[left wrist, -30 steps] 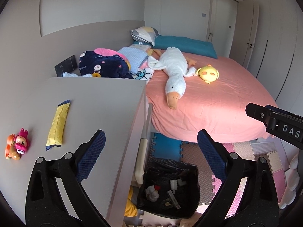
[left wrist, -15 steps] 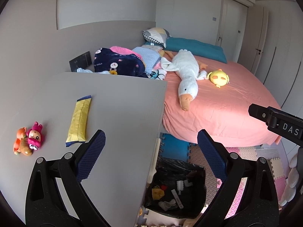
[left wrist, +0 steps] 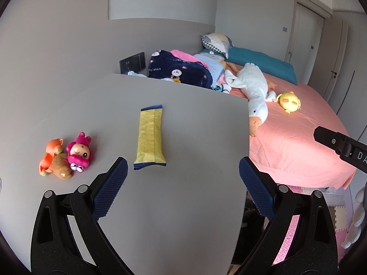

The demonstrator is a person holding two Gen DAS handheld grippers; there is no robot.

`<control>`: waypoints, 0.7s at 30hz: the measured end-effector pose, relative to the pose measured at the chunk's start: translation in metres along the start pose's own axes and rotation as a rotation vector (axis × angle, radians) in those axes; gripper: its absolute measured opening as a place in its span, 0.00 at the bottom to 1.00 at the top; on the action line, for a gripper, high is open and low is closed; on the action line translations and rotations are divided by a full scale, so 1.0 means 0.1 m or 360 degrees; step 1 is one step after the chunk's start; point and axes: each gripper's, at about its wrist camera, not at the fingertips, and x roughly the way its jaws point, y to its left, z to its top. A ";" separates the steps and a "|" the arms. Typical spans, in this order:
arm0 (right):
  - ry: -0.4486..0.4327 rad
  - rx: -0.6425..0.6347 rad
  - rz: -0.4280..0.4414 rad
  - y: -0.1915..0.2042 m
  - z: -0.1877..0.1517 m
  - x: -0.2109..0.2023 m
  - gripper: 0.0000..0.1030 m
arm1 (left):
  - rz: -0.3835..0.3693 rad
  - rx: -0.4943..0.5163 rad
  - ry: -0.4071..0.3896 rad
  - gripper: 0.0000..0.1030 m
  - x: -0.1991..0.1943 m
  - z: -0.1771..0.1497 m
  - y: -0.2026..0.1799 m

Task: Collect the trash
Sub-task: 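Move both open tools back over the desk items, then grasp the orange toy with left tool while right tool grasps the yellow bar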

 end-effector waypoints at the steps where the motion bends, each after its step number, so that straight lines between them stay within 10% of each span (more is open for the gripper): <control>1: 0.0000 -0.0011 0.0005 0.04 0.00 0.01 0.76 | 0.0011 -0.0011 -0.0001 0.92 0.00 0.00 0.05; 21: -0.0039 -0.0144 0.0122 0.90 0.01 0.27 0.90 | 0.0239 -0.0168 -0.0018 0.92 -0.16 -0.10 1.04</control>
